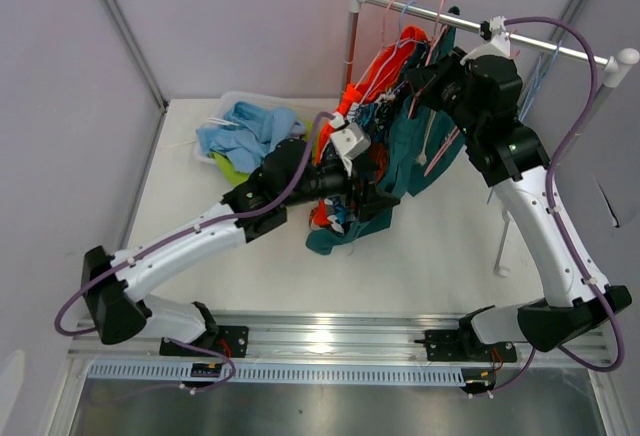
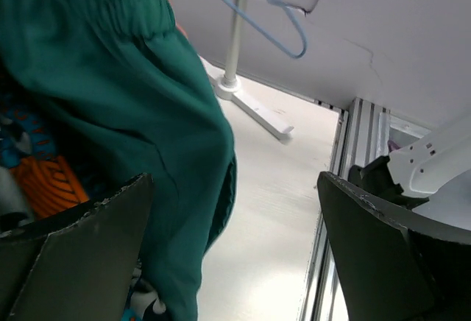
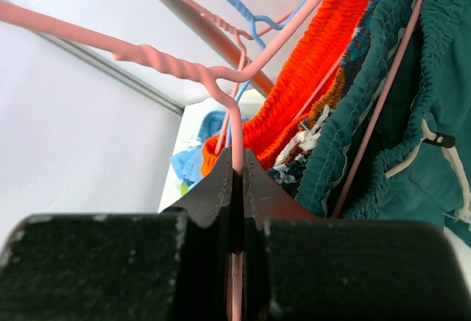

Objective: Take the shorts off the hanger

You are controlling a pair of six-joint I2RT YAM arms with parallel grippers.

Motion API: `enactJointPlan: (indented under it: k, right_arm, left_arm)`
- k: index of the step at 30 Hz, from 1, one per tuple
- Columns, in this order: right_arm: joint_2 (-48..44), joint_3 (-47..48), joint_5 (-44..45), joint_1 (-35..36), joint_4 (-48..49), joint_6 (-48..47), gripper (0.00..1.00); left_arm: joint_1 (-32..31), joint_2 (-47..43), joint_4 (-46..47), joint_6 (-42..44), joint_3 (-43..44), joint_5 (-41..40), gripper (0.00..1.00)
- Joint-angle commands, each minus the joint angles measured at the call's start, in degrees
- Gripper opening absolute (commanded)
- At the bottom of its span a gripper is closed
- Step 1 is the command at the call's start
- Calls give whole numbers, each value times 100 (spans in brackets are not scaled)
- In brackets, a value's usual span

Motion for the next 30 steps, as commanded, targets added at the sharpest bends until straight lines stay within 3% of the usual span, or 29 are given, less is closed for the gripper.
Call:
enactJointPlan:
  k: [1, 4, 7, 9, 10, 11, 12, 18, 25, 30]
  right_arm:
    - [-438, 402, 27, 62, 413, 110, 0]
    - [-517, 394, 35, 62, 404, 118, 0]
    - [-561, 385, 62, 62, 342, 101, 0]
    - [-614, 324, 97, 62, 325, 101, 0]
    - [-658, 289, 97, 62, 325, 110, 0]
    - [-676, 253, 123, 53, 316, 110, 0]
    - [-702, 201, 167, 44, 307, 118, 0]
    - [-711, 209, 167, -228, 228, 154, 0]
    - [-483, 647, -175, -877, 79, 197, 0]
    - [-491, 658, -281, -1045, 69, 285, 0]
  left_arm:
    - [-146, 391, 665, -8, 269, 244, 99]
    - [-181, 725, 691, -60, 462, 173, 98]
    - [-190, 893, 788, -86, 489, 33, 82]
    - [-190, 973, 876, -139, 489, -107, 53]
    - [-190, 990, 902, -148, 481, -169, 26]
    - [-190, 990, 920, -157, 472, -248, 7]
    - [-190, 973, 920, -183, 463, -318, 0]
    - [-637, 105, 894, -43, -310, -819, 0]
    - [-2077, -1415, 1077, -305, -2390, -1329, 0]
    - [-2229, -1716, 1236, -588, -3096, -1489, 0]
